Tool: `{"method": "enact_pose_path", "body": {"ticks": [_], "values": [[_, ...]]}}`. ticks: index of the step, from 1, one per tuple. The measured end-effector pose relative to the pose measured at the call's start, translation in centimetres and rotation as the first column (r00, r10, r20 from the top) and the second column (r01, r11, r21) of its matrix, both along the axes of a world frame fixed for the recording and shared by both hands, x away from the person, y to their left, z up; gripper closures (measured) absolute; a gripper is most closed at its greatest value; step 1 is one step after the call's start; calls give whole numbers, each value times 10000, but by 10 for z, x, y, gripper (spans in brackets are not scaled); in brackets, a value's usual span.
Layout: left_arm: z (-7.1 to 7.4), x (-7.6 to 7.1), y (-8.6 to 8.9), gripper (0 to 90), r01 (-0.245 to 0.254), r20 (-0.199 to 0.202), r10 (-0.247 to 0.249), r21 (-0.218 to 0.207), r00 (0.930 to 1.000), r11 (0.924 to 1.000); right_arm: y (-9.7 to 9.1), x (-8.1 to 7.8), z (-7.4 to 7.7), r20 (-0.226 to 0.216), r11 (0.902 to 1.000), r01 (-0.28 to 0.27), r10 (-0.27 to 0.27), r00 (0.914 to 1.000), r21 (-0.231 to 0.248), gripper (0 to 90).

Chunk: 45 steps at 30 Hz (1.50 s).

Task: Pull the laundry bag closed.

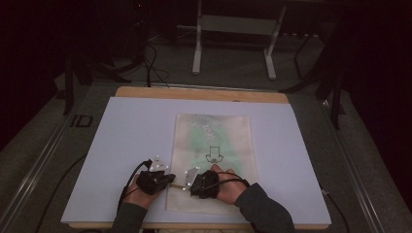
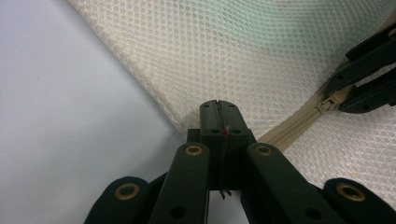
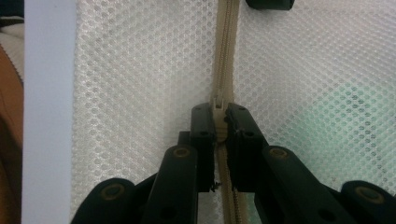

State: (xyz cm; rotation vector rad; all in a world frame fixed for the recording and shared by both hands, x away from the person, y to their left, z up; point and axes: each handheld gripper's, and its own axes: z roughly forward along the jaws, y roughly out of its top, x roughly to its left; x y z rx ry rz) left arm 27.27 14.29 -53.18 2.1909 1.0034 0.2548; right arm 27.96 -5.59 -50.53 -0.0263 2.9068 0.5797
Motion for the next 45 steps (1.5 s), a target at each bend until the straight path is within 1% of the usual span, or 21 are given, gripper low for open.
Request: {"method": "enact_pose_path", "body": {"ticks": [10, 13, 18, 21, 27, 28, 33, 37, 39, 40, 45], "values": [[0, 0, 0, 896, -13, -8, 13, -12, 10000, 10000, -5, 0, 0, -5, 10000, 7, -7, 10000, -87, 825], [0, 0, 0, 896, -11, -3, 11, -6, 10000, 10000, -6, 0, 1, -40, 10000, 26, -26, 10000, -65, 825], [0, 0, 0, 896, -16, -3, 16, -8, 10000, 10000, -7, -1, 0, 35, 9999, 28, -27, 10000, -97, 826], [0, 0, 0, 896, -20, -6, 20, -10, 10000, 10000, -8, -1, 1, -14, 10000, 62, -62, 10000, -56, 825], [0, 0, 0, 896, -28, -14, 28, -26, 10000, 10000, -10, -2, 2, -1, 9997, 81, -81, 10000, -219, 825], [0, 0, 0, 895, -26, -12, 26, -27, 10000, 10000, -11, -1, 2, 1, 9999, 46, -46, 10000, -151, 825], [0, 0, 0, 896, -32, -13, 32, -18, 10000, 10000, -13, -1, 2, -36, 9999, 78, -79, 10000, -142, 825], [0, 0, 0, 896, -32, -18, 32, -15, 10000, 10000, -14, -1, 2, -16, 9996, 64, -65, 10000, -257, 825], [0, 0, 0, 896, -27, -13, 27, -12, 10000, 10000, -15, -1, 2, -65, 9998, 97, -98, 9999, -187, 825], [0, 0, 0, 895, -33, -14, 33, -12, 10000, 10000, -15, -1, 2, -43, 9997, 87, -89, 10000, -250, 825], [0, 0, 0, 896, -35, -19, 35, -11, 10000, 10000, -17, -1, 2, -45, 9997, 71, -72, 10000, -227, 825]]}}
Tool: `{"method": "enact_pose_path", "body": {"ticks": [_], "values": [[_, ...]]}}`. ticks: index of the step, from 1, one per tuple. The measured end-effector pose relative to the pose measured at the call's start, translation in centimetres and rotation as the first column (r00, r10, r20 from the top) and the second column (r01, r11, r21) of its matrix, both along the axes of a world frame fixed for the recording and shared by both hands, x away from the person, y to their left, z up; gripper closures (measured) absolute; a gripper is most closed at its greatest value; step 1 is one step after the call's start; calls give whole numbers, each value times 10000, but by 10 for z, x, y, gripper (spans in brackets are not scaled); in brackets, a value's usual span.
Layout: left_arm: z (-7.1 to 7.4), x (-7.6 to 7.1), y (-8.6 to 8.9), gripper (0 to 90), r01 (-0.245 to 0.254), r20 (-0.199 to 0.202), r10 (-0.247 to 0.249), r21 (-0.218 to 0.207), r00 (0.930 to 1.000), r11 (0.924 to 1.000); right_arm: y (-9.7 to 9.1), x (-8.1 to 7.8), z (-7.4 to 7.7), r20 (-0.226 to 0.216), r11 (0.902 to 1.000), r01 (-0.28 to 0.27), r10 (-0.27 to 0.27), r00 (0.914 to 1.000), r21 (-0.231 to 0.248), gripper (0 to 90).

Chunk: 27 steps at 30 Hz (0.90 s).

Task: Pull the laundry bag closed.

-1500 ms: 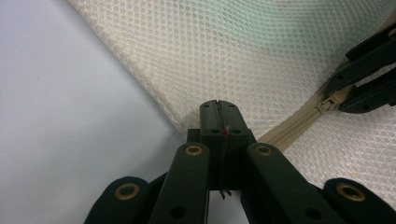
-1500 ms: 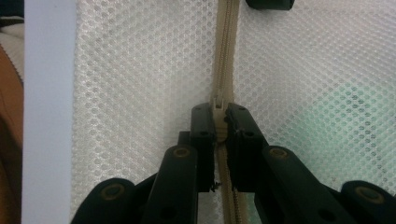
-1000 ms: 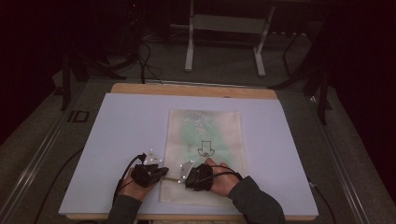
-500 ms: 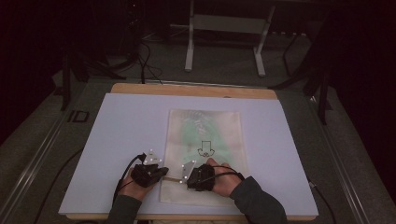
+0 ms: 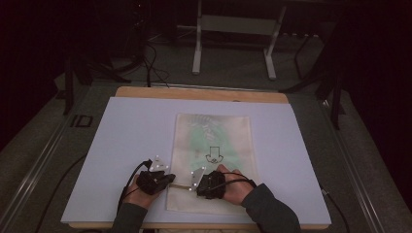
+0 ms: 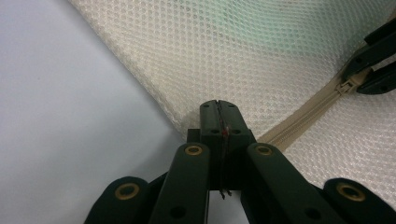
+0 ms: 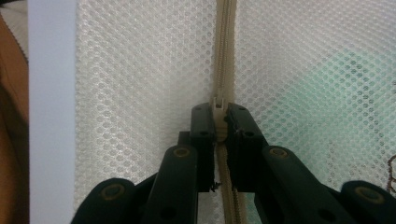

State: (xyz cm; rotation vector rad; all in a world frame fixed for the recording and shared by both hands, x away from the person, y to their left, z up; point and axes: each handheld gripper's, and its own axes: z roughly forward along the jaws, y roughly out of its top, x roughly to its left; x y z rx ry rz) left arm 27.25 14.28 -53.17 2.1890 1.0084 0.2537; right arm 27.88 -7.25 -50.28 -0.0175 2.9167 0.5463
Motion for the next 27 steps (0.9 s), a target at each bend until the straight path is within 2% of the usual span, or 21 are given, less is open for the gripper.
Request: {"method": "enact_pose_path", "body": {"ticks": [27], "values": [[0, 0, -1, 895, -9, 20, 9, 66, 10000, 10000, -13, 2, 1, -124, 9998, 59, -62, 9999, -215, 825]]}}
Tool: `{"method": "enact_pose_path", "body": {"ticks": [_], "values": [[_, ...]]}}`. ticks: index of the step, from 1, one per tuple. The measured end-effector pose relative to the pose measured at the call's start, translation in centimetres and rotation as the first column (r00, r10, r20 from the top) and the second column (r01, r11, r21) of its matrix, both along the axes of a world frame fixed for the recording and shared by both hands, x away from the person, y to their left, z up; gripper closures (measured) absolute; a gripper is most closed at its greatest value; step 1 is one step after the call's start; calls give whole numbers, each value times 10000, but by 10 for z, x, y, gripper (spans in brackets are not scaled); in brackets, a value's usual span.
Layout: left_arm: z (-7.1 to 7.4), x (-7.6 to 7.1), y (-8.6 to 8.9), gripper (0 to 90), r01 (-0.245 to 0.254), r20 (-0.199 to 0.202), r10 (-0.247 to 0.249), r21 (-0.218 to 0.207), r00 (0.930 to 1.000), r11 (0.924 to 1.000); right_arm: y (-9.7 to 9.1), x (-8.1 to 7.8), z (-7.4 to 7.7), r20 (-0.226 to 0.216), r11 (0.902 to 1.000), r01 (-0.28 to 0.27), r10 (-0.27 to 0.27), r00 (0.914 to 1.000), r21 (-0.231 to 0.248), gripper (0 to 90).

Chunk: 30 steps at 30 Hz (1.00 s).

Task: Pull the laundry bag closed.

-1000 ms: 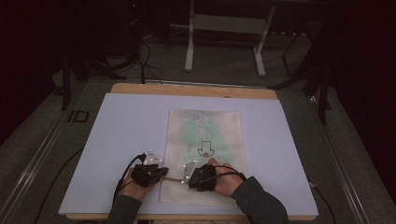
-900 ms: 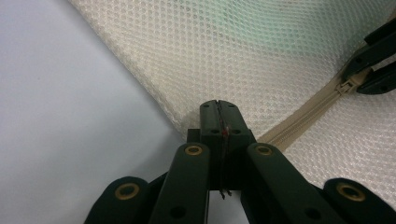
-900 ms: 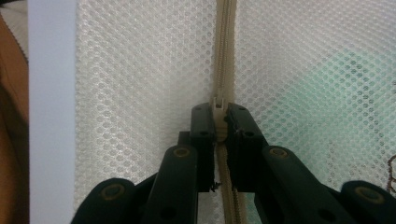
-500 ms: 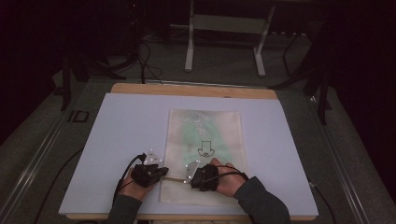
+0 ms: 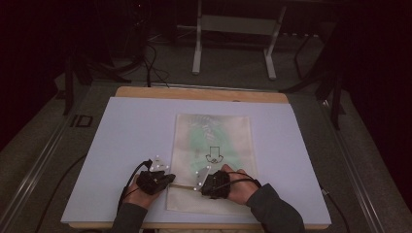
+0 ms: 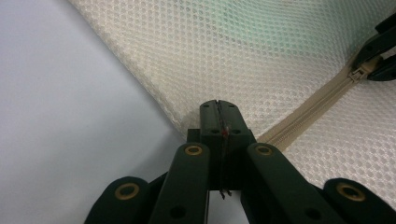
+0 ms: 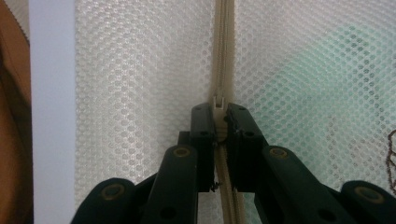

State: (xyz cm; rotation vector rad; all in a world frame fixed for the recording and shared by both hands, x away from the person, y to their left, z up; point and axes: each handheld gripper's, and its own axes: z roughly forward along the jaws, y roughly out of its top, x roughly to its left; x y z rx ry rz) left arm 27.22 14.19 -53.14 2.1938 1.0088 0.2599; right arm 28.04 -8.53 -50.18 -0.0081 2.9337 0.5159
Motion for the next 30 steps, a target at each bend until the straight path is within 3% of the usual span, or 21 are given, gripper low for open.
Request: {"method": "enact_pose_path", "body": {"ticks": [30], "values": [[0, 0, -1, 896, 0, 13, 0, 71, 10000, 10000, -15, 1, 1, -163, 9997, 107, -110, 9998, -217, 825]]}}
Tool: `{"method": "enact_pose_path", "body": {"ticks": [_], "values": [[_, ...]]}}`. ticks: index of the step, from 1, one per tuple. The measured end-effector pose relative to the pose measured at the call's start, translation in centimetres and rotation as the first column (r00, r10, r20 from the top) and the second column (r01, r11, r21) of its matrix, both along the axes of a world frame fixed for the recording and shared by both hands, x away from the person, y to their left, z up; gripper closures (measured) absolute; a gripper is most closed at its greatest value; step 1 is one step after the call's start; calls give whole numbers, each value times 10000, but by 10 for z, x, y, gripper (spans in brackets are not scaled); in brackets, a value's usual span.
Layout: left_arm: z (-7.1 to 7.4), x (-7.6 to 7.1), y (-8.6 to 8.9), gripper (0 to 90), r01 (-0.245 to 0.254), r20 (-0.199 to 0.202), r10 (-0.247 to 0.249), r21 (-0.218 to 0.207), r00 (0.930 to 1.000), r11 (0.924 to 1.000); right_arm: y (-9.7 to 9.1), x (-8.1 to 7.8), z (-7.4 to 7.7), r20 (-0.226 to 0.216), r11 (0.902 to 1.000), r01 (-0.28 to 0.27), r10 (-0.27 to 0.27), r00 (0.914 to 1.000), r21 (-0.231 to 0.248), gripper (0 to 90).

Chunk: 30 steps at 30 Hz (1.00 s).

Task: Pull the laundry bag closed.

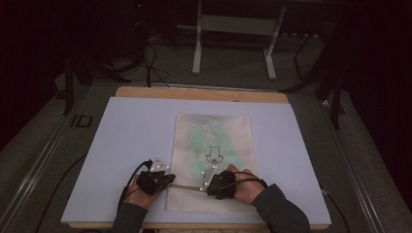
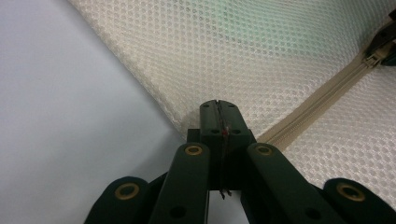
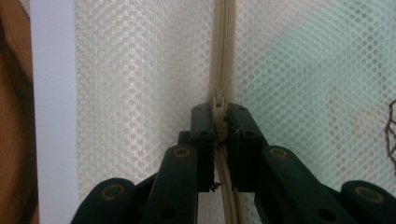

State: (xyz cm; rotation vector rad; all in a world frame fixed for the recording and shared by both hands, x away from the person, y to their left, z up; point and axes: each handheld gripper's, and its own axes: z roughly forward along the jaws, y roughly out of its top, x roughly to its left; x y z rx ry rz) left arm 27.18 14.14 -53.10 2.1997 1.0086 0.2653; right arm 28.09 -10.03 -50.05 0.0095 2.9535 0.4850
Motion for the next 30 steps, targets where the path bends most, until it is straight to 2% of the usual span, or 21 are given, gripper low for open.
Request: {"method": "enact_pose_path", "body": {"ticks": [30], "values": [[0, 0, 0, 895, -34, -17, 34, -29, 10000, 10000, -18, 1, -1, -86, 9998, 169, -168, 9998, 119, 825]]}}
